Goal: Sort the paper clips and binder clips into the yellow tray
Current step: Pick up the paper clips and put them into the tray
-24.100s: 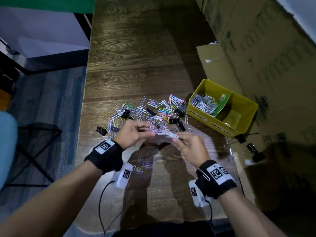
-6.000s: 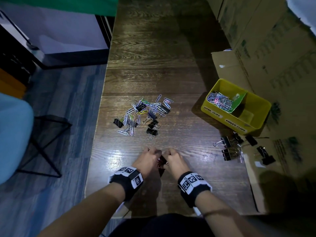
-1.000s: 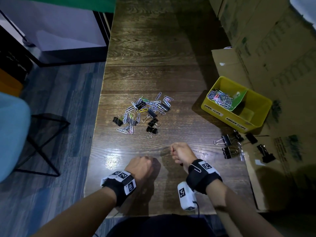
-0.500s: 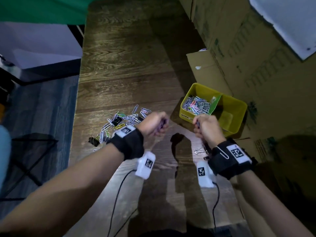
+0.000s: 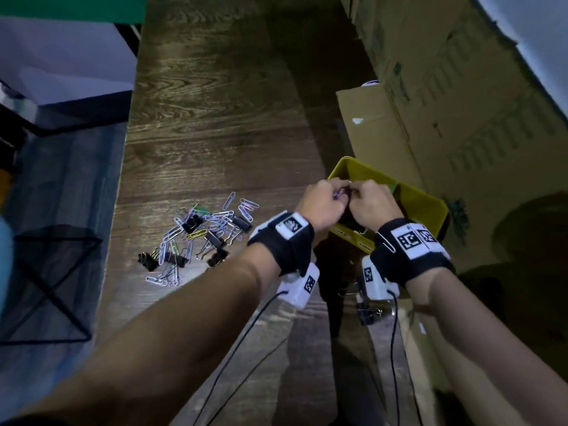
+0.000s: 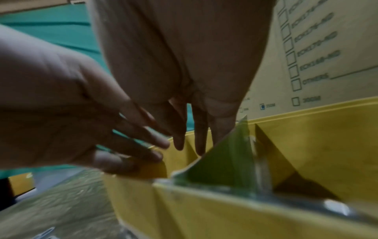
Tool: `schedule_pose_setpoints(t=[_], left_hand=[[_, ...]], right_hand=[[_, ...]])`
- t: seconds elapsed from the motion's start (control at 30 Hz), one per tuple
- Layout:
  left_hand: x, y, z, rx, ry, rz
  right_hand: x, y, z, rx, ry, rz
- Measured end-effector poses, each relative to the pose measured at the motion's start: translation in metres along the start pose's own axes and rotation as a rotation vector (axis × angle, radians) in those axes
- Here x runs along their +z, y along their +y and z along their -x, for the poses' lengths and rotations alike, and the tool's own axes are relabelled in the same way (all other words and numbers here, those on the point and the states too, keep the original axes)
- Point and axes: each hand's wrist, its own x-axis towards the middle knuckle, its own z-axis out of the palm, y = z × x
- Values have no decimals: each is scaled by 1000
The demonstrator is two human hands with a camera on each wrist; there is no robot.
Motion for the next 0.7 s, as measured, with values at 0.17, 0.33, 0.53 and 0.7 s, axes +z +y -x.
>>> schedule_pose_setpoints(t=[0.17,0.33,0.53,0.7], left_hand=[[-33,-66,61,91,201,286],[-119,-166,127,-10,308,-194],[-159,-238,152,-112,153,-491],[-147,-246,144,-178,13,-692]], right_hand=[[39,-35,21,-262,244,-41],[110,-91,44,-575,-165,12],[187,-125,49,-540,-417,451],[209,-130,55,-483,-351,527]])
